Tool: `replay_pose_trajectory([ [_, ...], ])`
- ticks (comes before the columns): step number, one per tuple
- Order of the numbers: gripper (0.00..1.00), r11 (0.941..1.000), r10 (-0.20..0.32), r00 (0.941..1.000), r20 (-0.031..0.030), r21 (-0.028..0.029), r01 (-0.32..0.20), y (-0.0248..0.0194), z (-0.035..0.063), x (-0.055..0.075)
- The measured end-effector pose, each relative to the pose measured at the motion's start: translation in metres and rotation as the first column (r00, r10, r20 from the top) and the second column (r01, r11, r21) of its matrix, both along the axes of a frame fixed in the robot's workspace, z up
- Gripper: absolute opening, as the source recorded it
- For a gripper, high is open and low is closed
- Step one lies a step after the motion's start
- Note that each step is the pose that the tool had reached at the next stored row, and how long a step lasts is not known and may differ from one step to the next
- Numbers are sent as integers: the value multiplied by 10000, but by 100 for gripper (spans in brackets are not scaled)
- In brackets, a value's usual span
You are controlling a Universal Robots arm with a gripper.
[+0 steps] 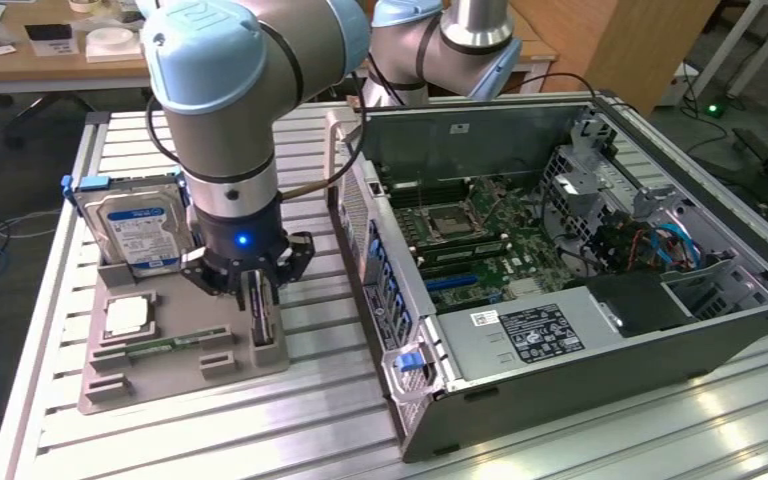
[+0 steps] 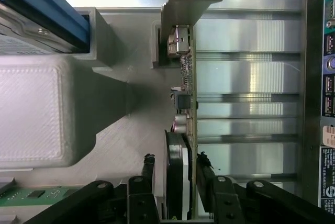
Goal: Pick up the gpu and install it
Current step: 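Pick up the gpu and move the gpu toward the slot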
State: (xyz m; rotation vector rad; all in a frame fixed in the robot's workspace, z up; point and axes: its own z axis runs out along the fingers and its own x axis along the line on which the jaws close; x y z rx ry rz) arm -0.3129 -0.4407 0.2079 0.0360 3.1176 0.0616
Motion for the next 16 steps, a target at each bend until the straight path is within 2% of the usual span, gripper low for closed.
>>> replay_pose_trajectory([
  [1, 45, 10000, -1, 10000, -2, -1, 1, 4, -5, 0],
  [8, 45, 10000, 2, 10000, -2, -2, -2, 29, -33, 0],
  [16, 45, 10000, 92, 10000, -3, -3, -92, 30, -53, 0],
])
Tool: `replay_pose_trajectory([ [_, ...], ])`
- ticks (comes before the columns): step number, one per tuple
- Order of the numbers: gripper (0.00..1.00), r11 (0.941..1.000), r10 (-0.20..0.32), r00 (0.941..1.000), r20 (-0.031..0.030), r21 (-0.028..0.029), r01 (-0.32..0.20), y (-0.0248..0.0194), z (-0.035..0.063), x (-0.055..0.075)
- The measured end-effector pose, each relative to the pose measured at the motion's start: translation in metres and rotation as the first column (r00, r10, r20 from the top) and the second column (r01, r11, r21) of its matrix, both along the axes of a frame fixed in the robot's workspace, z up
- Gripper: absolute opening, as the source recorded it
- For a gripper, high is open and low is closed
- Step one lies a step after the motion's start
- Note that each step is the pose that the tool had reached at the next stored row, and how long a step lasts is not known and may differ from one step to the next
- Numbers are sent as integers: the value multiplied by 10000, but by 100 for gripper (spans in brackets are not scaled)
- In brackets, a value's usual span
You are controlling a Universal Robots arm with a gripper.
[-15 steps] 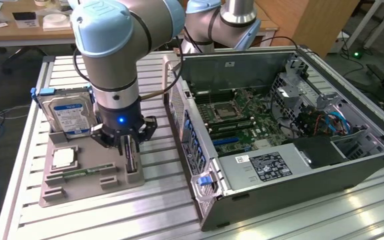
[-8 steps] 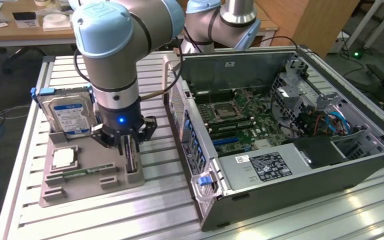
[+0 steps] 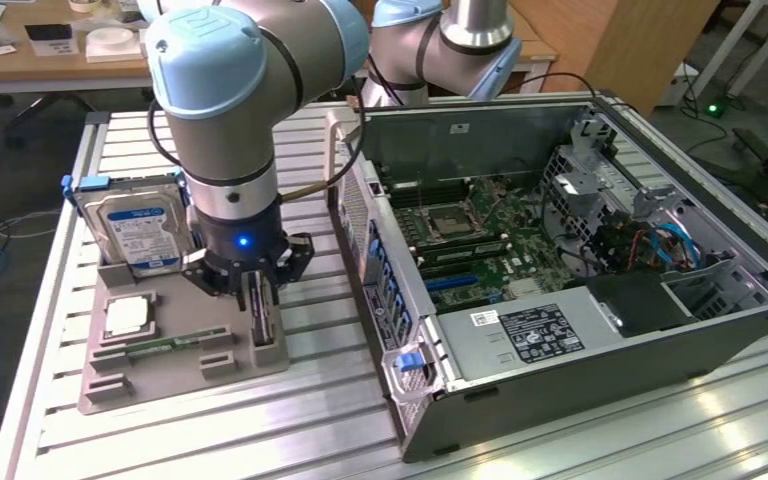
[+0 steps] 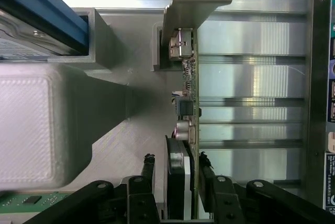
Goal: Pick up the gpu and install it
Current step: 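Pick up the gpu and move the gpu toward the slot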
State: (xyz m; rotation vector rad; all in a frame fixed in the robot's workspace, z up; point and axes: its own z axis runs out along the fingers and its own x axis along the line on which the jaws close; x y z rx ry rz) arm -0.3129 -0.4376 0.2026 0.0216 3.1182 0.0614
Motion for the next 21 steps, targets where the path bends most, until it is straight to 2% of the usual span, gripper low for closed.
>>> replay_pose_trajectory([
  [5, 43, 10000, 1, 10000, 0, 1, -1, 0, -3, 0],
  [6, 36, 10000, 1, 10000, 0, 1, -1, 0, -3, 0],
  [13, 35, 10000, 0, 10000, 0, 0, 0, 0, -8, 0],
  [14, 28, 10000, 1, 10000, 0, 0, -1, 0, -9, 0],
  [21, 28, 10000, 1, 10000, 0, 0, -1, 0, -11, 0],
])
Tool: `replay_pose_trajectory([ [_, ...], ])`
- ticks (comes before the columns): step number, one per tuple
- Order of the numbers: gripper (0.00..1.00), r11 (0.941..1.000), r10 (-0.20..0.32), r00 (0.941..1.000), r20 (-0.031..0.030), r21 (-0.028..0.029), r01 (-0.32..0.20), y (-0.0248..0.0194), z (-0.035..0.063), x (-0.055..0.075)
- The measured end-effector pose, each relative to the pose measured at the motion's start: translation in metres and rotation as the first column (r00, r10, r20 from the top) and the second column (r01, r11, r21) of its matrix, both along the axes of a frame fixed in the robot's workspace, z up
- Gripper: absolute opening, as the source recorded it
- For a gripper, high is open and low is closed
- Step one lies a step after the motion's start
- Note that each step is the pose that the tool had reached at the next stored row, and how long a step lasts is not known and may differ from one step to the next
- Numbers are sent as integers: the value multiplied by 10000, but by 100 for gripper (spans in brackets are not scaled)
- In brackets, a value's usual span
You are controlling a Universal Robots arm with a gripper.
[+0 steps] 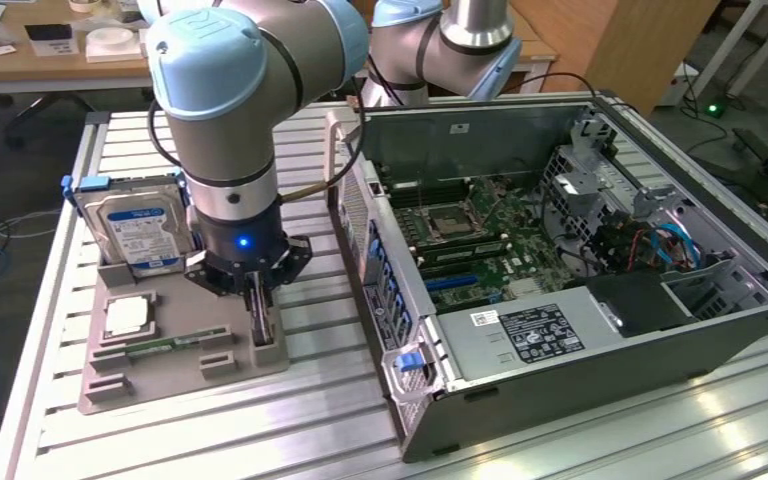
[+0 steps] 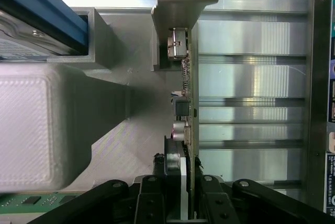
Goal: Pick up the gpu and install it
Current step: 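Pick up the gpu and move the gpu toward the slot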
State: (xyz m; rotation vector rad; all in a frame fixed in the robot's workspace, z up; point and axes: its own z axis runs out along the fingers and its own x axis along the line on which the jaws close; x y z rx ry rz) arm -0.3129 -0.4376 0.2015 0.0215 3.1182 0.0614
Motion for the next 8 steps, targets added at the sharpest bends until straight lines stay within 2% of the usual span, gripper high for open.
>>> replay_pose_trajectory([
  [5, 28, 10000, 1, 10000, 1, 8, -1, -2, -1, 0],
  [8, 28, 10000, -1, 10000, 4, 82, 1, -3, 13, -2],
])
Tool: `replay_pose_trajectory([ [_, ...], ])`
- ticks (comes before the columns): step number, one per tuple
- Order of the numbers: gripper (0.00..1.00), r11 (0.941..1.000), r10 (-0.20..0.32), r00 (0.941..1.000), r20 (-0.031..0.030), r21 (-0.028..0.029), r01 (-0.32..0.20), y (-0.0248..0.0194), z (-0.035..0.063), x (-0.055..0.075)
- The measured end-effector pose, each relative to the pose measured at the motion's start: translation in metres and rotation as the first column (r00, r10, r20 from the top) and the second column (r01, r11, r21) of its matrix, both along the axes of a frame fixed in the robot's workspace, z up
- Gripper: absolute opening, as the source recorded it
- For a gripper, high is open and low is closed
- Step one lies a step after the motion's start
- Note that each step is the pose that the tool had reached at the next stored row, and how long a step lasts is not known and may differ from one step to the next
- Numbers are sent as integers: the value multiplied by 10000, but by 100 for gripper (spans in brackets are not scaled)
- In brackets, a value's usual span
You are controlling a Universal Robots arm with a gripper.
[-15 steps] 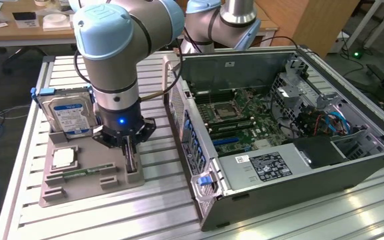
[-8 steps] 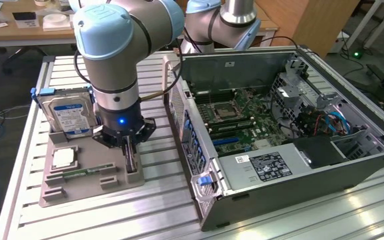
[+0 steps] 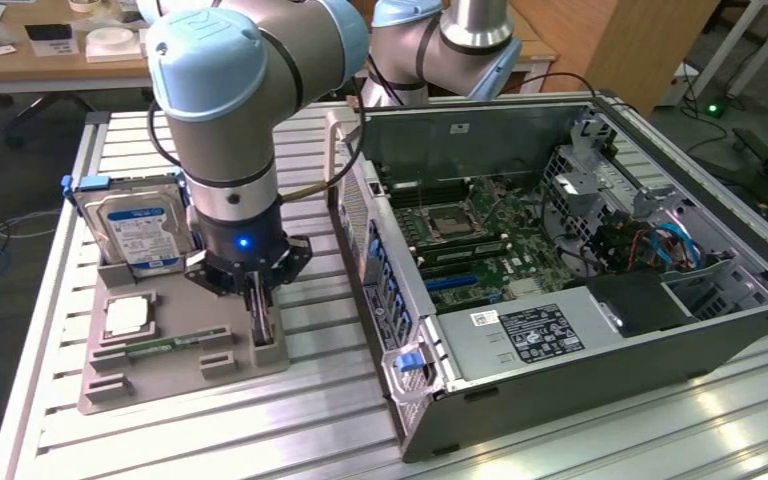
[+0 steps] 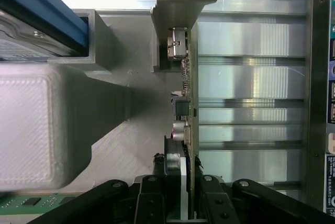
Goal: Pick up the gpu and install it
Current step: 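Pick up the gpu and move the gpu toward the slot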
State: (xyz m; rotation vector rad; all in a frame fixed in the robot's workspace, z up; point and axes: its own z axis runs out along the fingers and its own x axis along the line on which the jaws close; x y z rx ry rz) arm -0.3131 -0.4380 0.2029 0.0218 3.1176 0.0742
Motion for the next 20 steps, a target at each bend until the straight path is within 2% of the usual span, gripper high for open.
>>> replay_pose_trajectory([
  [4, 28, 10000, 1, 10000, -3, 63, -1, -1, 114, -4],
  [11, 28, 9999, 2, 10000, -3, 157, -2, -1, 370, -13],
  [20, 28, 9998, 2, 10000, -3, 194, -2, -1, 740, -25],
])
